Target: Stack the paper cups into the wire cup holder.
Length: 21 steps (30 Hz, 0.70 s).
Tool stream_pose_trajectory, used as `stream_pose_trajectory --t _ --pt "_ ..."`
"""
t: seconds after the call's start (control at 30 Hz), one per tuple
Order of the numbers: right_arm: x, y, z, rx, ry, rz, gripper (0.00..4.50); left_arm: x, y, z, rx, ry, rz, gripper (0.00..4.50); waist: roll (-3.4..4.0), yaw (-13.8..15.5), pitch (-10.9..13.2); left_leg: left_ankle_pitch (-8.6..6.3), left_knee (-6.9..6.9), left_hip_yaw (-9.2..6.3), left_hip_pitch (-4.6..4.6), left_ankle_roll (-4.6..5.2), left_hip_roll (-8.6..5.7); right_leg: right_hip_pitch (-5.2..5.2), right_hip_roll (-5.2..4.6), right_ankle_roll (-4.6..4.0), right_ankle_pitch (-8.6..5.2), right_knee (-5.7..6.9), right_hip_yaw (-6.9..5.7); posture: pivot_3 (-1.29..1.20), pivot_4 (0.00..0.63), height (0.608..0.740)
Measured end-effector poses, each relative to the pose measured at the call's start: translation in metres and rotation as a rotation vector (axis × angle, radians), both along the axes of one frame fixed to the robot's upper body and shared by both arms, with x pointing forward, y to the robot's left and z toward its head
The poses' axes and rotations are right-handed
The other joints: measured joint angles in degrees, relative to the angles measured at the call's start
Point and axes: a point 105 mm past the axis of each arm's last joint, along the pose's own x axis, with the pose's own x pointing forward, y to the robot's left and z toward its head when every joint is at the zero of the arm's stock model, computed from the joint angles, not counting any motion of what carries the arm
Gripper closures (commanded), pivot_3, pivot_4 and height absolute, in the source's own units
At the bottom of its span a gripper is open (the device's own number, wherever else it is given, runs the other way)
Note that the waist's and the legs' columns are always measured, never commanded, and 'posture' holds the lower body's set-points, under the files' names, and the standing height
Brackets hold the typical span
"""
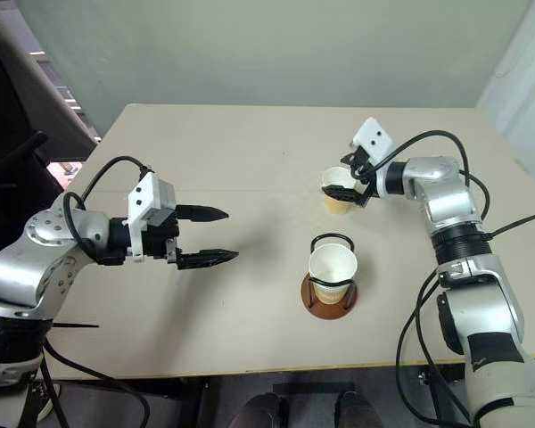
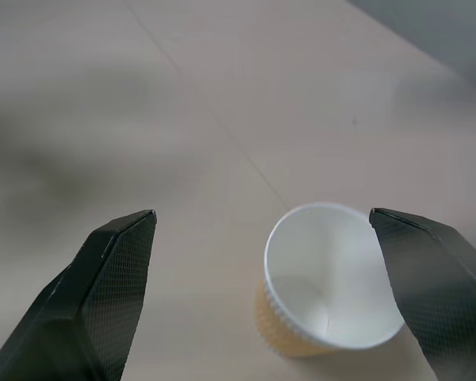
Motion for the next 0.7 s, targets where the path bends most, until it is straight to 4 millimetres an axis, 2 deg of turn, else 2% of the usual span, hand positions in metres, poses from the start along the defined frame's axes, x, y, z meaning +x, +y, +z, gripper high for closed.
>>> stream_pose_trajectory --t 0.17,0.37,0.57,0.7 --pt "0.011 -0.007 -0.017 -0.028 0.035 -0.069 0.0 -0.005 0.0 0.001 -0.005 -0.001 0.014 0.03 0.01 -0.11 0.01 0.1 -0.2 0.01 0.13 -0.11 0.11 -0.02 0.06 -0.23 0.13 0.09 -0.06 0.0 0.15 0.74" --pt "0.018 0.009 -0.023 -0.037 0.014 -0.059 0.0 -0.007 0.001 0.002 -0.005 -0.004 0.034 0.03 0.01 -0.14 0.01 0.25 -0.58 0.01 0.18 -0.35 0.23 -0.15 0.15 -0.43 0.21 0.08 -0.11 0.0 0.15 0.74" --pt "0.022 0.016 -0.025 -0.051 0.003 -0.05 0.0 -0.009 0.001 -0.001 -0.008 0.004 0.047 0.03 0.01 -0.08 0.01 0.29 -0.82 0.01 0.17 -0.44 0.29 -0.23 0.16 -0.53 0.16 0.07 -0.16 0.0 0.15 0.74" --pt "0.024 0.02 -0.035 -0.083 0.027 -0.062 0.0 -0.01 0.003 0.001 -0.009 0.001 0.055 0.03 0.0 -0.08 0.01 0.29 -0.83 0.01 0.15 -0.45 0.29 -0.23 0.17 -0.54 0.17 0.07 -0.17 0.0 0.15 0.74"
